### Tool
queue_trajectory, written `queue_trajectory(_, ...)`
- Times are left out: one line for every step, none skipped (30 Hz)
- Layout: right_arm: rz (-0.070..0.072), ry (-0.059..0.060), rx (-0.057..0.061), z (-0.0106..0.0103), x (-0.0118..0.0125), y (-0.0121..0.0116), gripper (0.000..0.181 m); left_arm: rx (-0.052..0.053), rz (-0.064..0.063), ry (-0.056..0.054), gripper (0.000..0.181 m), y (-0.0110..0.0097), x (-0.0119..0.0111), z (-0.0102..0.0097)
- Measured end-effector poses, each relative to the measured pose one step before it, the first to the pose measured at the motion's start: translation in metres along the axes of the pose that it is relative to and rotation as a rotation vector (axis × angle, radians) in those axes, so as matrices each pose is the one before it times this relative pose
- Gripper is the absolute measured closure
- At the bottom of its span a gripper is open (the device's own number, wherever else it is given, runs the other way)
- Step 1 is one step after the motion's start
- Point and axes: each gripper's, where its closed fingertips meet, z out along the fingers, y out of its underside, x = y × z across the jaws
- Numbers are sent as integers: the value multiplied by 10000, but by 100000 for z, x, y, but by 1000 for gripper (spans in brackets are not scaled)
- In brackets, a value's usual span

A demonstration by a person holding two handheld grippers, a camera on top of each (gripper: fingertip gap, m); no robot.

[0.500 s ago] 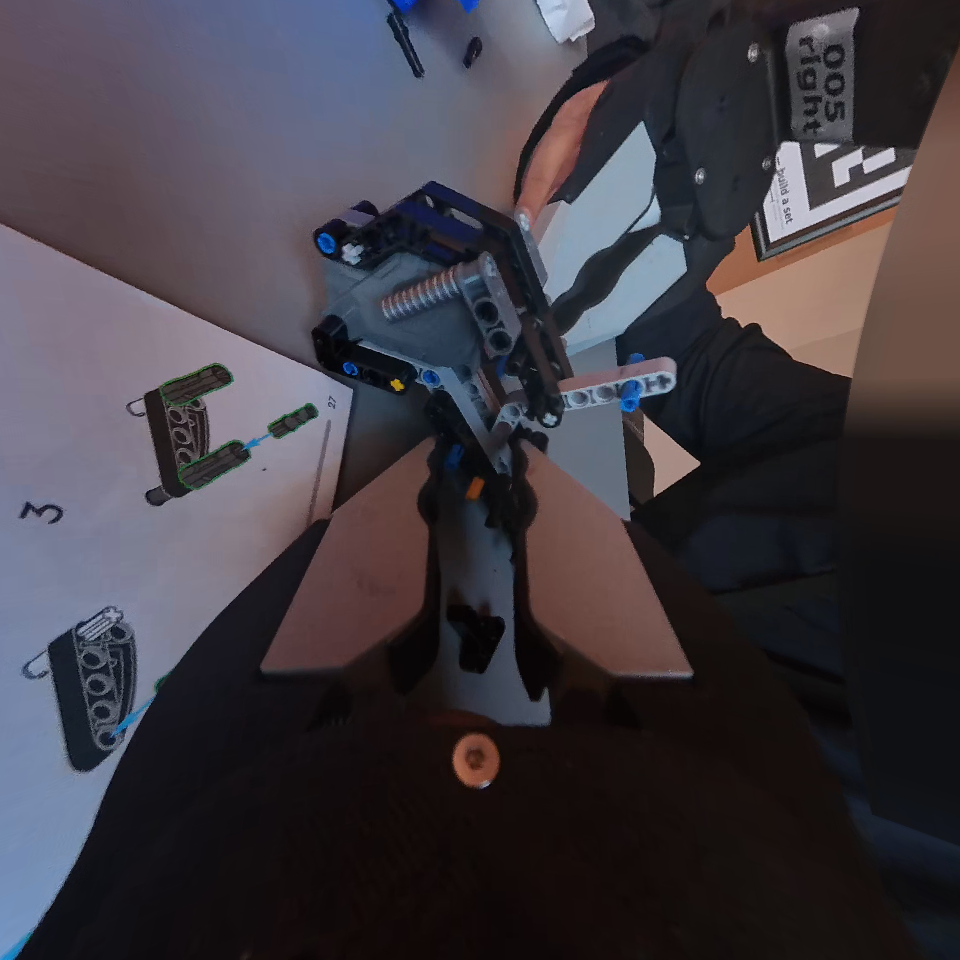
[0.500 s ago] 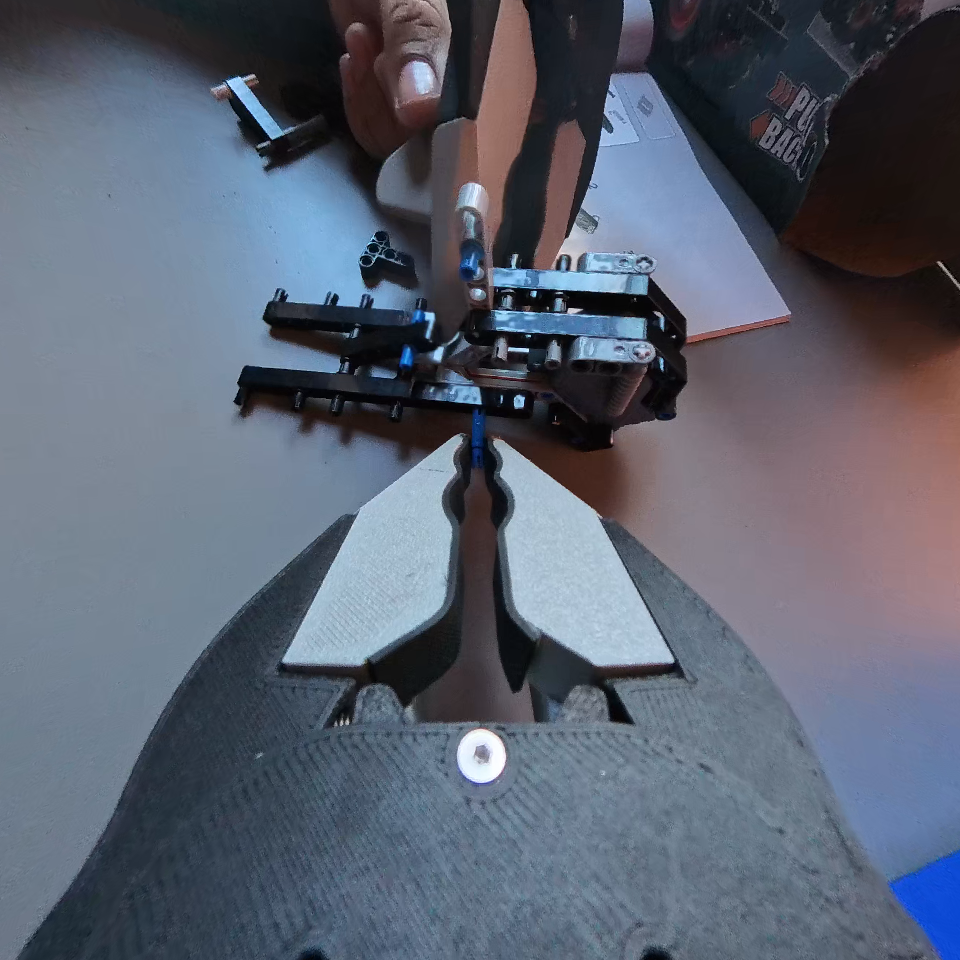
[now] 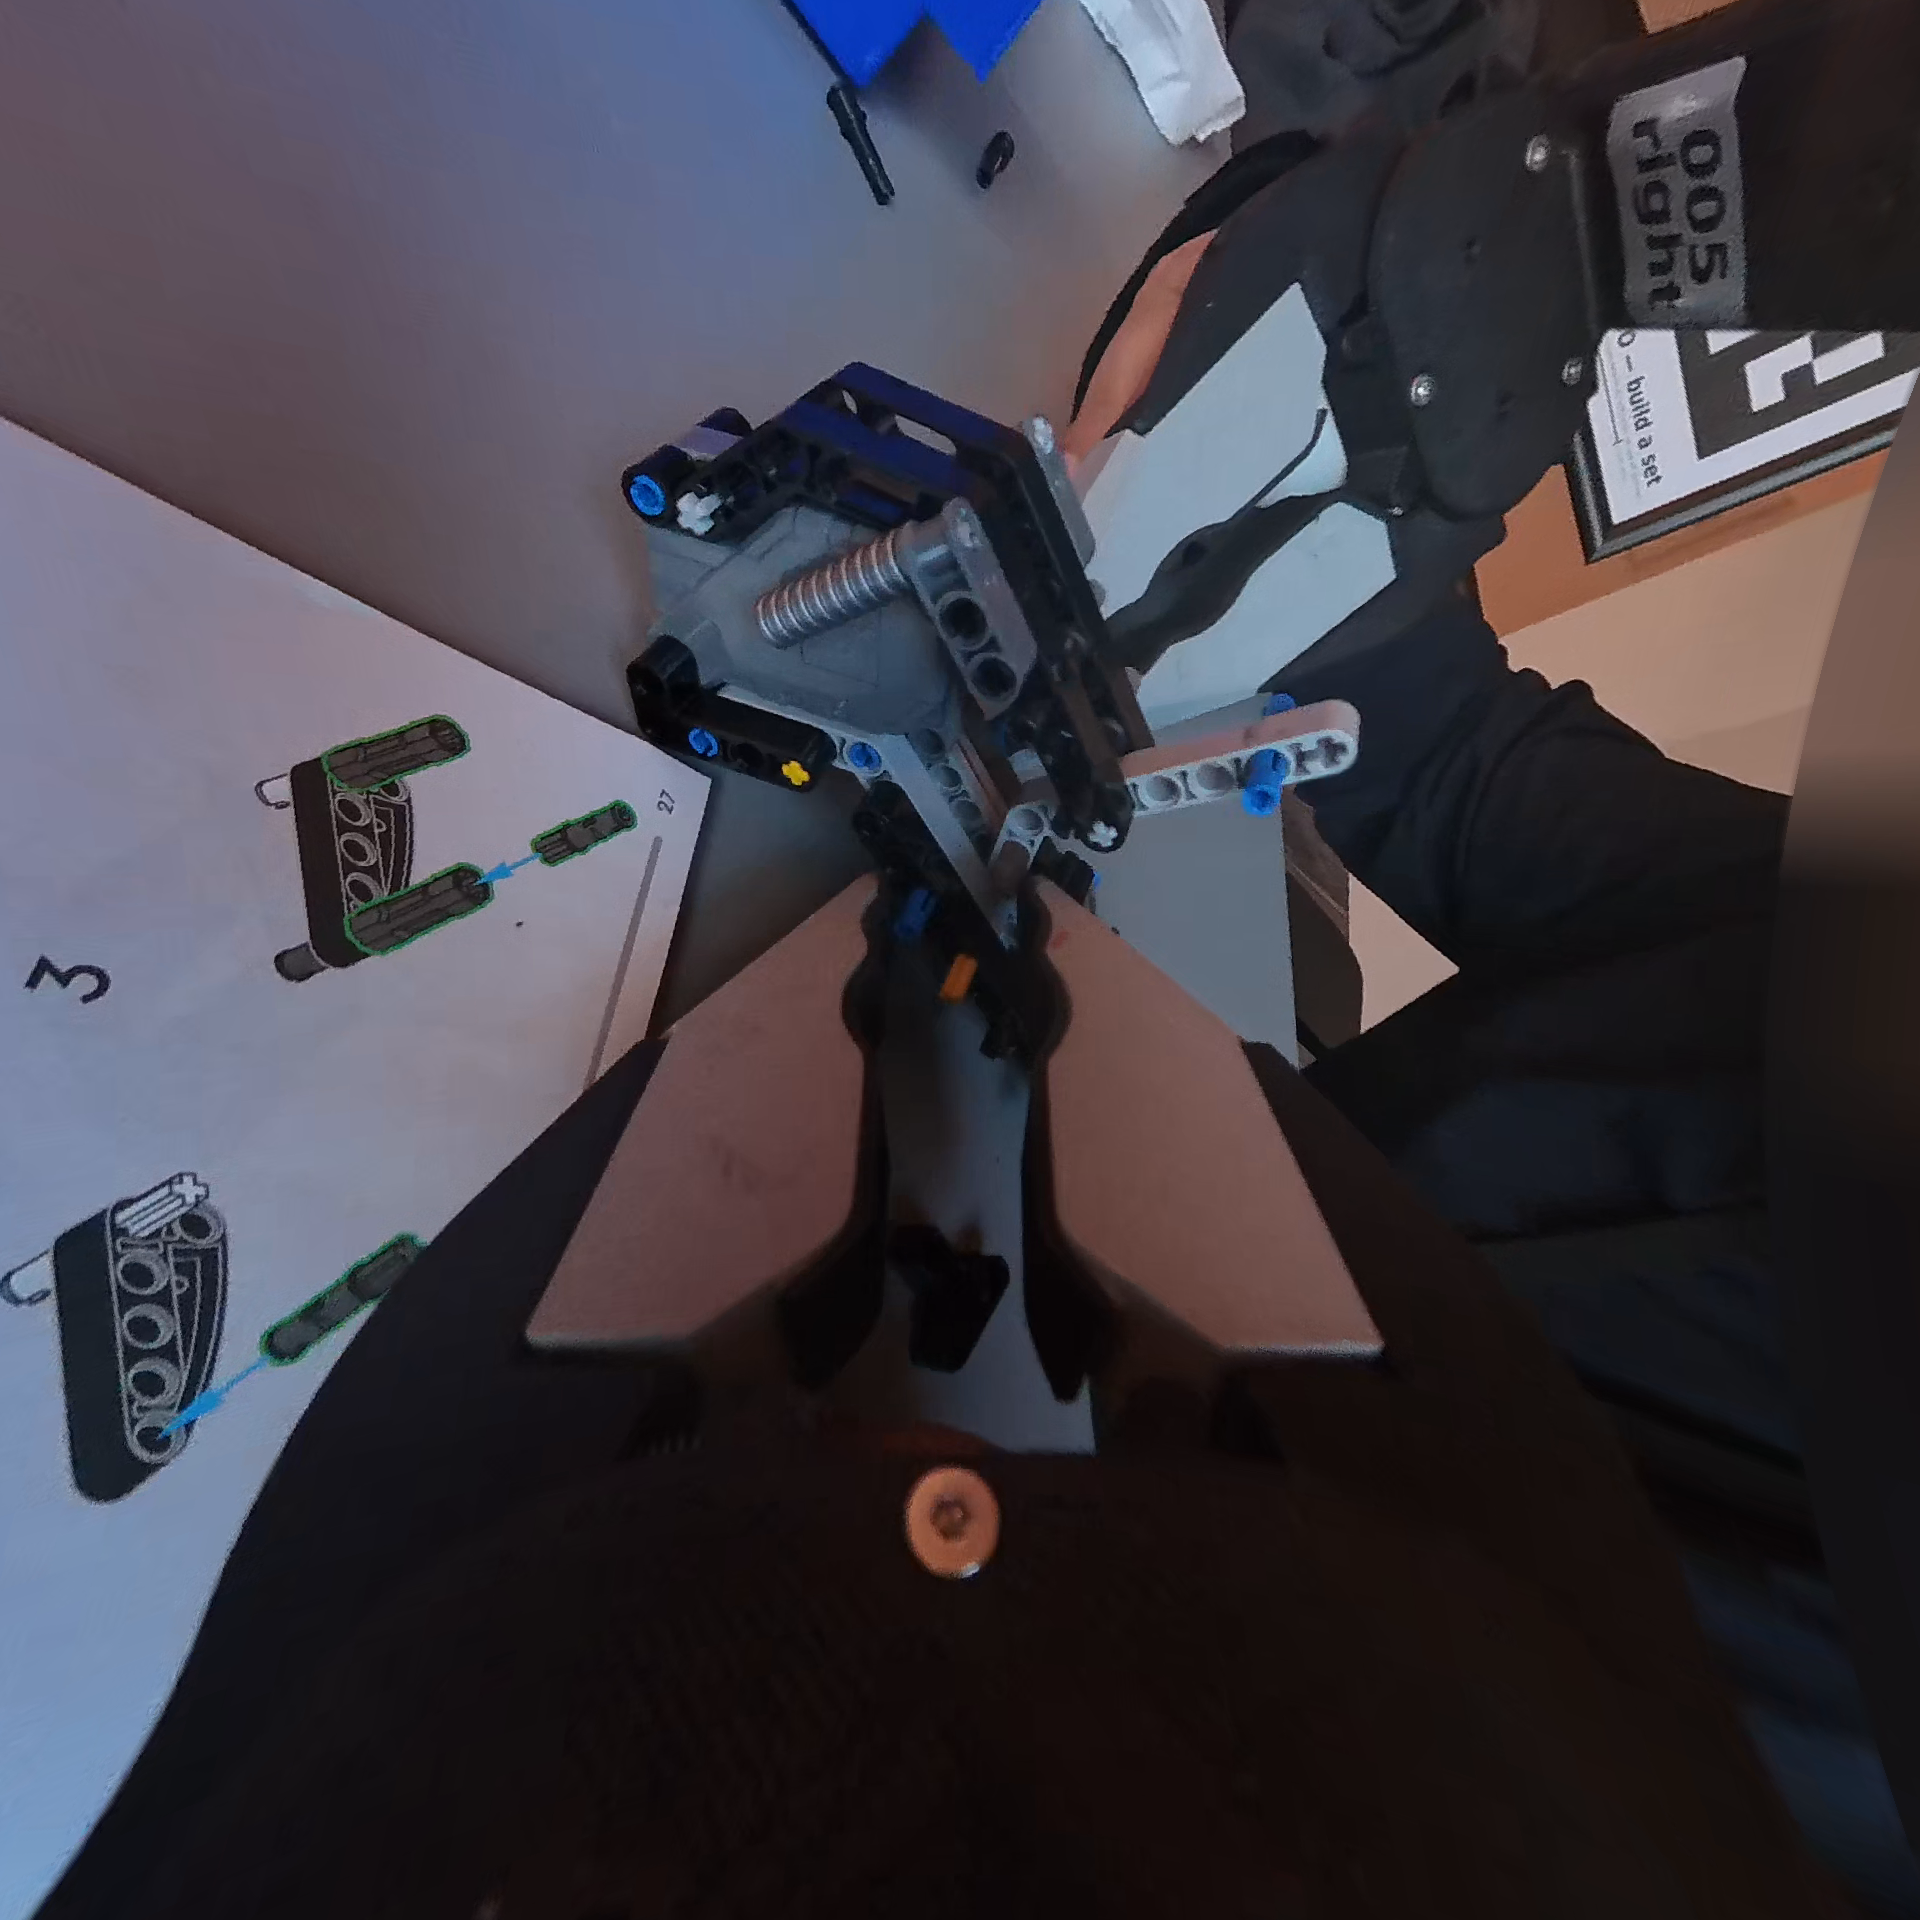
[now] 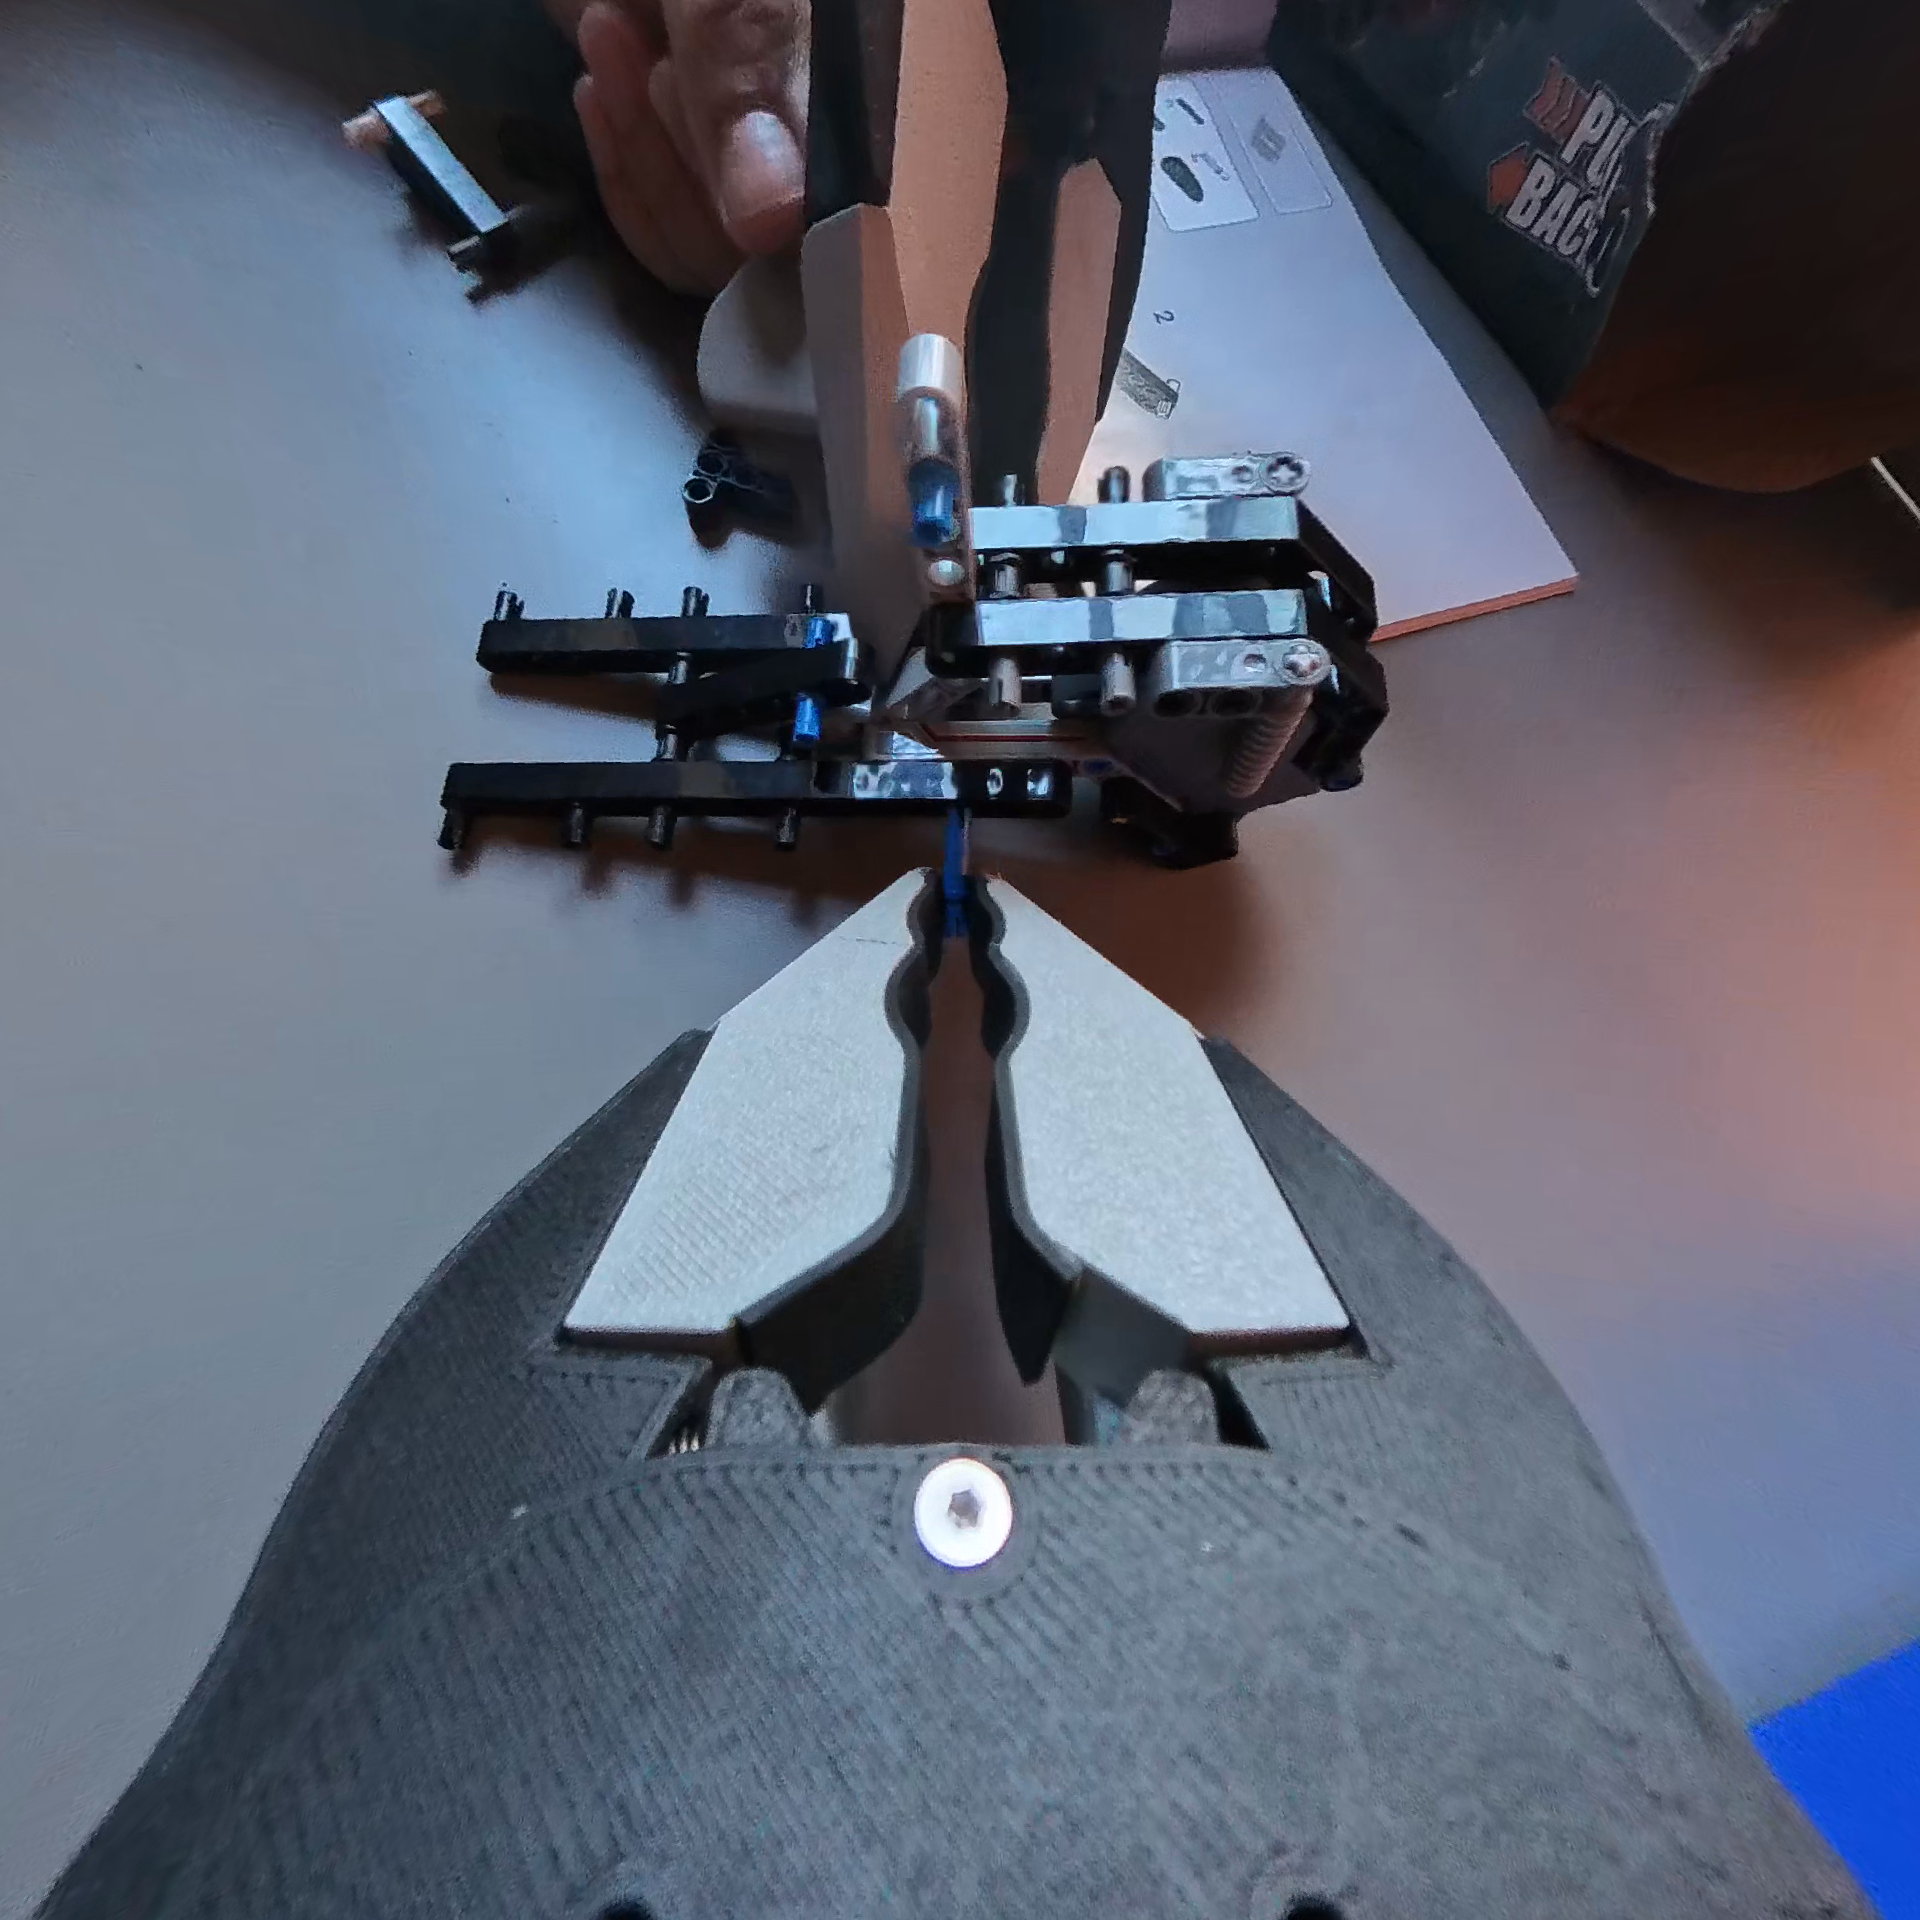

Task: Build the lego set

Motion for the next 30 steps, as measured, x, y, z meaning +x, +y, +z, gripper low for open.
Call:
queue_trajectory(-10,39,44,-42,11,-86,180,11,-8,-6,161,-11,-11,-10)
queue_trajectory(-59,76,-5,-70,33,-58,180,-3,19,-13,161,8,3,27)
queue_trajectory(-132,113,-13,-39,34,-30,180,13,41,-39,161,-10,-8,7)
queue_trajectory(-129,66,-42,52,-20,74,180,11,34,-24,161,-11,7,12)
queue_trajectory(-69,20,-79,70,-46,88,180,-16,26,2,161,22,28,35)
queue_trajectory(-118,98,-67,-48,31,-24,180,-13,-9,4,161,5,-2,6)
queue_trajectory(-165,122,-10,-66,41,-45,180,1,-17,9,161,-13,-11,4)
queue_trajectory(-124,84,-28,-28,3,23,180,3,15,-4,161,-6,5,14)
queue_trajectory(-142,90,-74,-44,-4,34,180,-4,45,-21,161,8,14,41)
queue_trajectory(-136,94,-73,-51,23,13,180,-3,45,-26,160,3,10,27)
queue_trajectory(-63,43,-23,-59,23,-10,180,3,11,-7,160,-13,-2,15)
queue_trajectory(46,-11,37,-84,38,-50,180,-5,-24,16,160,-6,7,9)
queue_trajectory(69,-29,62,-88,24,-72,180,-17,-29,14,160,5,-17,12)
queue_trajectory(26,-22,21,-9,-20,14,180,-6,2,-6,160,-7,2,32)
queue_trajectory(8,-17,-42,40,-36,78,180,7,30,-30,160,-11,-3,31)
queue_trajectory(5,2,-55,35,-20,33,180,14,44,-43,160,-12,2,10)
queue_trajectory(-11,28,-38,-22,18,-28,180,14,34,-37,160,-6,-10,3)
queue_trajectory(-14,32,-27,-31,-6,-39,180,3,3,-11,160,2,-7,9)
queue_trajectory(-27,45,-26,-19,0,-2,180,1,-23,14,161,-12,0,5)
queue_trajectory(-51,59,-19,-17,-6,-11,180,-8,-22,21,161,-9,3,0)
queue_trajectory(-34,49,-2,-12,29,5,180,-6,-30,27,161,-3,5,-3)
queue_trajectory(56,-9,-11,15,11,44,180,-4,-25,24,161,-9,2,7)
queue_trajectory(142,-53,-58,22,14,140,180,-23,-26,17,160,13,1,-11)
queue_trajectory(89,27,-66,-46,100,200,180,-54,-61,9,160,70,-9,-41)
queue_trajectory(-11,74,12,-147,103,111,180,-31,-70,-4,160,68,8,-124)
queue_trajectory(24,-38,138,-243,-58,-72,180,32,96,-123,160,20,-37,-216)
queue_trajectory(117,-180,227,-295,-247,-236,180,41,271,-229,159,-38,-31,-336)
queue_trajectory(137,-216,266,-304,-275,-346,180,-2,271,-285,158,-134,74,-470)
queue_trajectory(66,-182,285,-290,-254,-416,180,56,380,-266,154,-346,307,-637)
queue_trajectory(6,-157,278,-237,-265,-467,180,79,524,-214,155,-479,561,-759)
